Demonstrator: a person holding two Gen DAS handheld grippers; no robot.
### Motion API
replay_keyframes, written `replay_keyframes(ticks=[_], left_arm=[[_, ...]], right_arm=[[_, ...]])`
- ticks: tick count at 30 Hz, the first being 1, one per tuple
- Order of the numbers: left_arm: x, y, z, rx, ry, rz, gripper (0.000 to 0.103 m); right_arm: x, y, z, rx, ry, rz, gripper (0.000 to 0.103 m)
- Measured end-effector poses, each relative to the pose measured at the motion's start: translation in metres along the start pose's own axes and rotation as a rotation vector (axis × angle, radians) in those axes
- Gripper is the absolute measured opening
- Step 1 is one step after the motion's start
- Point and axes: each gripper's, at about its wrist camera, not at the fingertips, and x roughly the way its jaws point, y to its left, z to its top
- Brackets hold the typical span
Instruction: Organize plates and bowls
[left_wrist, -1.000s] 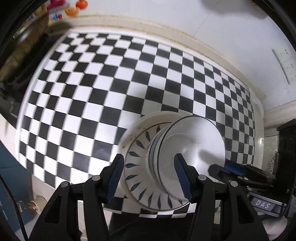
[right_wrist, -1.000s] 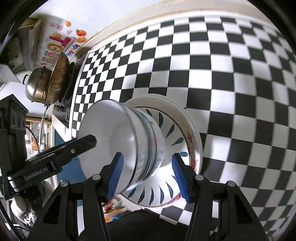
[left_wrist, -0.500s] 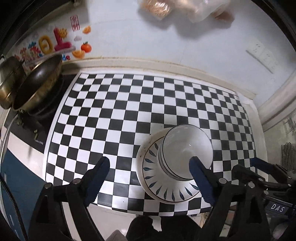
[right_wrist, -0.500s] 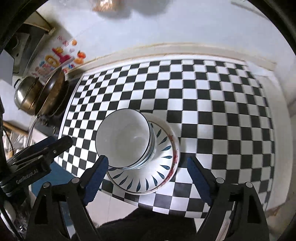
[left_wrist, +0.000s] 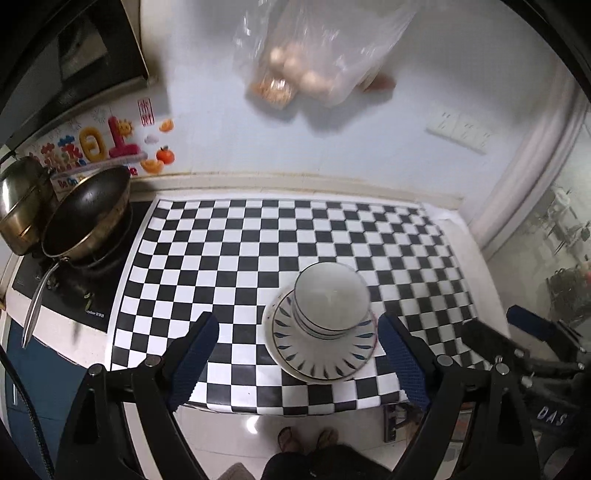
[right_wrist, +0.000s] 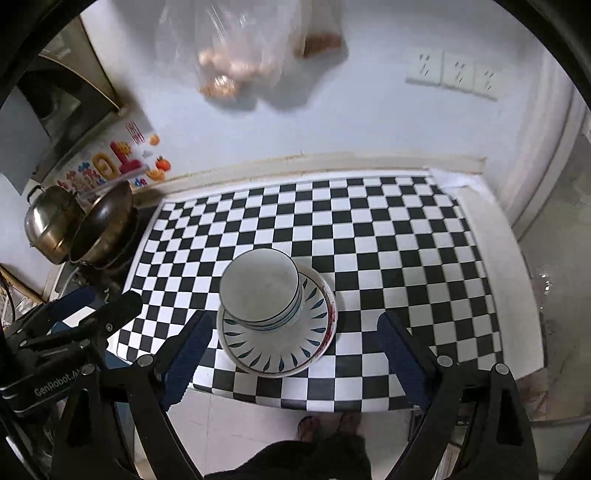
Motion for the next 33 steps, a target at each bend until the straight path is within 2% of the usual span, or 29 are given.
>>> replay_keyframes(ticks=[6,12,18,25,33], left_arm=[[-0.053,-0.011,-0.020,-0.003,-0.071,0.020,0.088],[-0.102,-0.027,-0.053,0.005,-0.121,0.100,0.088],[-0.139,-0.041,-0.081,0.011,-0.158,0.125,0.088],[-0.167,-0.051,-0.102,0.009,-0.189,0.123,0.088],[-0.169,-0.052,-0.109,-0.009,-0.186,0.124,0.088]], right_arm=[[-0.070,0.010,-0.028,-0.030,-0.094,-0.008,0.094],[-0.128,0.008,-0.057,-0.049,-0.169,0.007,0.095],[-0.176,0.003,-0.082,-0.074,-0.222,-0.005,0.095],[-0.211,-0.008,-0.102,-0.078,-0.260,-0.015,0.096],[-0.225,-0.015,-0.110,-0.084,-0.279,-0.025,0.096]])
